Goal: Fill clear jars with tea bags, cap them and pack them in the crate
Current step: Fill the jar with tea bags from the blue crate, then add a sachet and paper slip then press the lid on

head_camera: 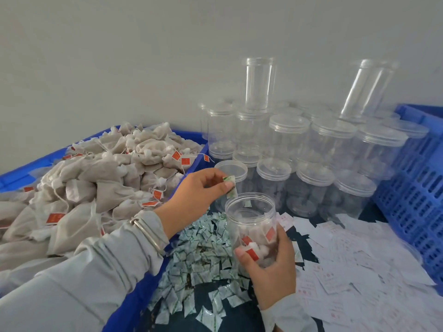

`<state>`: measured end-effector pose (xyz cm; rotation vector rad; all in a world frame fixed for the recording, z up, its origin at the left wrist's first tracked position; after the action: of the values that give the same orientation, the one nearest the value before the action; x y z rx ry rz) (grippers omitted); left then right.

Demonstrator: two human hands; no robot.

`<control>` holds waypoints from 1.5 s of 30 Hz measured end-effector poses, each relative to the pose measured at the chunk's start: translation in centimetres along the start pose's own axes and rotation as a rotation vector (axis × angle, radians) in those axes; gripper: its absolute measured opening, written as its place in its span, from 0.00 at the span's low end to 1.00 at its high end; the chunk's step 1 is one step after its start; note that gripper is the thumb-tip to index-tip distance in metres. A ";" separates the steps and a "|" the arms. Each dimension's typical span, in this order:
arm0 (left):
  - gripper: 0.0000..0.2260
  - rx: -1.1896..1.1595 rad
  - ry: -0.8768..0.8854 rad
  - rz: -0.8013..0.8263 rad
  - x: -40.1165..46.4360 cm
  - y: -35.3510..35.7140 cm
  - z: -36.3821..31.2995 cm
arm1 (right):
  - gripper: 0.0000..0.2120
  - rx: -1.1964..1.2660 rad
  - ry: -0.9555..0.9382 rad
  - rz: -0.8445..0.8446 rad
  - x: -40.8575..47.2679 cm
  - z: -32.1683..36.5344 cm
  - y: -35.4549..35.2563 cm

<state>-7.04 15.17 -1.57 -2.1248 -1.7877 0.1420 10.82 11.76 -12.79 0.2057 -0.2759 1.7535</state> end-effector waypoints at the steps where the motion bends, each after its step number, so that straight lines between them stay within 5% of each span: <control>1: 0.01 0.040 0.004 0.020 -0.1 0.4 -0.2 | 0.43 -0.007 0.000 0.008 0.0 -0.1 0.2; 7: 0.06 0.344 -0.020 0.175 -0.2 2.4 -1.0 | 0.43 -0.027 -0.036 0.001 -0.1 0.2 0.5; 14: 0.04 0.325 -0.097 0.322 -0.6 3.9 -0.4 | 0.43 -0.014 -0.035 -0.026 -0.2 0.6 0.2; 15: 0.07 0.262 -0.103 0.326 -0.7 4.0 -0.3 | 0.43 -0.006 -0.031 -0.018 -0.2 0.8 0.2; 19: 0.47 0.209 -0.103 0.458 -1.0 5.4 0.2 | 0.43 -0.020 -0.082 -0.039 -0.2 2.0 -0.3; 21: 0.53 0.218 -0.096 0.544 -1.4 6.7 0.3 | 0.42 -0.030 -0.122 -0.075 -0.5 2.7 -0.6; 27: 0.46 0.282 -0.090 0.386 -1.0 6.2 -0.1 | 0.40 -0.009 -0.163 0.067 -0.2 4.6 0.2; 30: 0.43 0.266 -0.132 0.304 -0.8 5.2 0.3 | 0.28 -0.247 -0.094 0.199 0.2 4.2 0.0; 33: 0.40 0.261 -0.142 0.274 -0.8 4.8 0.3 | 0.11 -0.521 0.010 0.079 0.5 2.9 -3.9; 38: 0.31 0.245 -0.110 0.235 -1.0 4.8 -0.7 | 0.14 -0.800 0.319 0.042 1.9 0.1 -10.8; 45: 0.29 0.264 -0.130 0.246 -1.2 5.4 -0.8 | 0.19 -1.184 0.706 0.229 1.8 -3.9 -13.3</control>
<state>-1.97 13.08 -2.79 -2.1714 -1.4711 0.5583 23.58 17.07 -15.02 -1.2982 -0.7653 1.4962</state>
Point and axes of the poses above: each hand's wrist, its own x-axis towards the middle knuckle, its own y-axis out of the palm, z = x × y, the point moved 9 cm from there along x, towards the middle knuckle, and after that the axes turned 15 degrees about z, right-handed, at the moved point
